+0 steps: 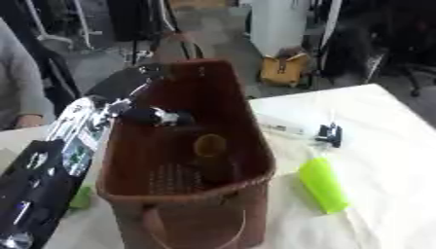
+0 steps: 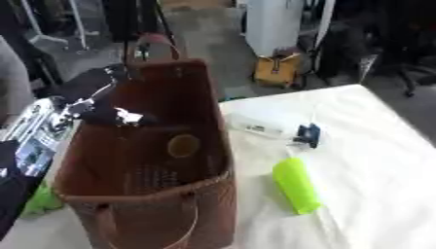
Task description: Pick up objects on the table and place them in the box.
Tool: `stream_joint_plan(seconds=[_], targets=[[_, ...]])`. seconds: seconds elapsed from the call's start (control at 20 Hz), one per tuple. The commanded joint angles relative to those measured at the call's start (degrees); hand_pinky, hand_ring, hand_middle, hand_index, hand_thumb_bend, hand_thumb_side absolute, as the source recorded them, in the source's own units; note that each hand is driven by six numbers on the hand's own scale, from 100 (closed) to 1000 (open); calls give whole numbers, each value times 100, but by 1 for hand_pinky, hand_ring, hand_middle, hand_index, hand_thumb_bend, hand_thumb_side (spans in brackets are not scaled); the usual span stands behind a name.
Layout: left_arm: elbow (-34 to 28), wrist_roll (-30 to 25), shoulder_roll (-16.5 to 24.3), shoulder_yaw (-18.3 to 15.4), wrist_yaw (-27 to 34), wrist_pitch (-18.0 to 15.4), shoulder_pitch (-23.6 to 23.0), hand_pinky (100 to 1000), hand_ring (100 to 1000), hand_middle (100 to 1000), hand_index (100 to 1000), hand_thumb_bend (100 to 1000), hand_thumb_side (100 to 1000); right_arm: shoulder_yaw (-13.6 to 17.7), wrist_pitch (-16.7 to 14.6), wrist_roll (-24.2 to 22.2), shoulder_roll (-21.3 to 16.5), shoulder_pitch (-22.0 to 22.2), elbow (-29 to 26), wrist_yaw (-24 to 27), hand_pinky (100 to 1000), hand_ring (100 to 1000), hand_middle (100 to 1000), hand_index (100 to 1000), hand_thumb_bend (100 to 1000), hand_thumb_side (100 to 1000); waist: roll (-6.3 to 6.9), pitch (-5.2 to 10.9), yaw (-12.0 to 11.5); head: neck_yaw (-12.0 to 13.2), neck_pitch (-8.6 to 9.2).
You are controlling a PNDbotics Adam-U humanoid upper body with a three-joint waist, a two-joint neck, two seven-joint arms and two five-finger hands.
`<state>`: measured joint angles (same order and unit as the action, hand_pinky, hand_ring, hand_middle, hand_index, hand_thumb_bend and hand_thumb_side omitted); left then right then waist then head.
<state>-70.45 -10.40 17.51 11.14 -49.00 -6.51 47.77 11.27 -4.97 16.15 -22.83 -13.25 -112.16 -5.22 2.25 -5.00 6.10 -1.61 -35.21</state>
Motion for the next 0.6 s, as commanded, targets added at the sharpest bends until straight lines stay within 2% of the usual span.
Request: stream_joint_plan(seconds=[0.05,0.15,0.35,0.6], targets=[[-793,556,159,-361,907,140,-209,840,785,818,780,981,959,50,3,10,-52,-40,-35,7,512,628,678,768,100,779,-42,45,-50,-13,6],[-1471,932,274,-596,1715,246,-562,820,778,813,768,952,925,62,6,20,-49,-28,-29,3,512,628,678,767,100,779,-46,28,-92,-19,4],[-2657,1586,524,-1180,3205,235,-1504,786,761,802,765,928,896,74,10,21,-44,2,-14,-15,511,628,679,768,100,780,-52,-4,-201,-64,-15],[-3267,2105,487,-1754,4042,209,-2483,772,752,798,769,921,904,78,9,3,-37,12,18,-14,512,628,680,769,100,781,-81,-24,-306,-62,-69]])
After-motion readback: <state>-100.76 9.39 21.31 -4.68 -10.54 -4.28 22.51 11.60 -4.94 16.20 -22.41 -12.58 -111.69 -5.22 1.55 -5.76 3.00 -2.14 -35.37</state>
